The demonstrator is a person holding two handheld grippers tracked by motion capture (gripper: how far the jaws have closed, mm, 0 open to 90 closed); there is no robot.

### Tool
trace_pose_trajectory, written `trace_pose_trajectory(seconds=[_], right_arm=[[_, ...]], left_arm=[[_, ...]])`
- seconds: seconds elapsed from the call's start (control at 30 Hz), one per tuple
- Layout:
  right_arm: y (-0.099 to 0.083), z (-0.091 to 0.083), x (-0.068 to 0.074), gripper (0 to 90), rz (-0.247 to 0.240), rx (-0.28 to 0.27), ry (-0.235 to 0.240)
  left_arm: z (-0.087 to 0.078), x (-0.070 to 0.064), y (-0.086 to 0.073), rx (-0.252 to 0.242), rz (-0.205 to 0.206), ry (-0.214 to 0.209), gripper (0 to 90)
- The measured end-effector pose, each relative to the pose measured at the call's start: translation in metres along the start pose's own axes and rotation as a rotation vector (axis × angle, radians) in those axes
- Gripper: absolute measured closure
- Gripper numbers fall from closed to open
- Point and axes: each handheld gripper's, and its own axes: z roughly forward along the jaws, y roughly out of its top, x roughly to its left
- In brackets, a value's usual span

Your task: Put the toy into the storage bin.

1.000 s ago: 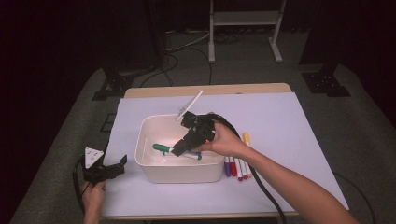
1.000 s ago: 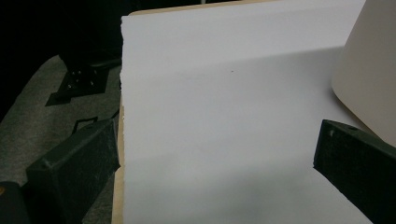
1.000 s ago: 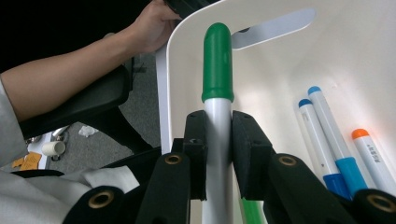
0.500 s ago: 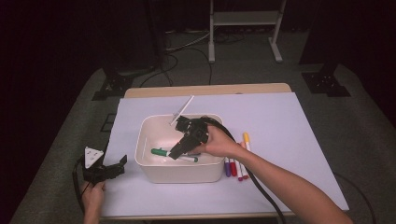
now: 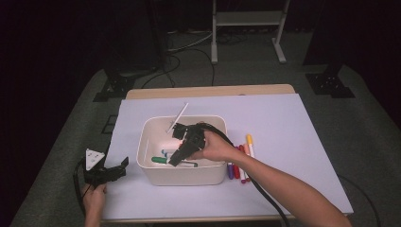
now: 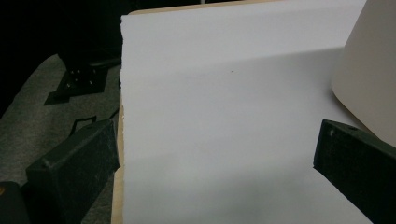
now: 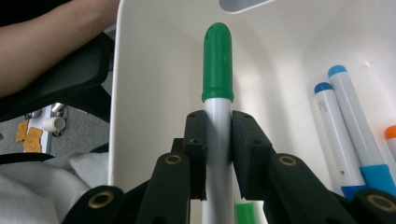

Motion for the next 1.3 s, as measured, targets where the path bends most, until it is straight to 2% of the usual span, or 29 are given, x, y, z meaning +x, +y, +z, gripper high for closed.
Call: trace_pose_trajectory(seconds=[0.4, 0.57, 0.67, 0.9, 1.3], right_arm=[[-0.001, 0.01, -0.001, 74.9, 0.006, 0.043, -0.007], [-0.002, 0.007, 0.002, 66.0, 0.005, 0.052, -0.031], [-0.004, -0.001, 0.004, 63.5, 0.006, 0.039, -0.046], [-0.013, -0.03, 0.008, 59.0, 0.013, -0.032, -0.067], [-0.045, -0.083, 0.012, 54.9, 0.045, -0.135, -0.134]], left_arm=[[0.0, 0.0, 0.0, -0.001, -0.001, -0.001, 0.0], [0.0, 0.0, 0.0, -0.001, -0.002, -0.002, 0.0], [0.0, 0.0, 0.0, 0.001, 0.001, -0.002, 0.0], [0.0, 0.0, 0.0, 0.003, 0.002, 0.0, 0.0], [0.0, 0.0, 0.0, 0.008, 0.002, -0.001, 0.0]])
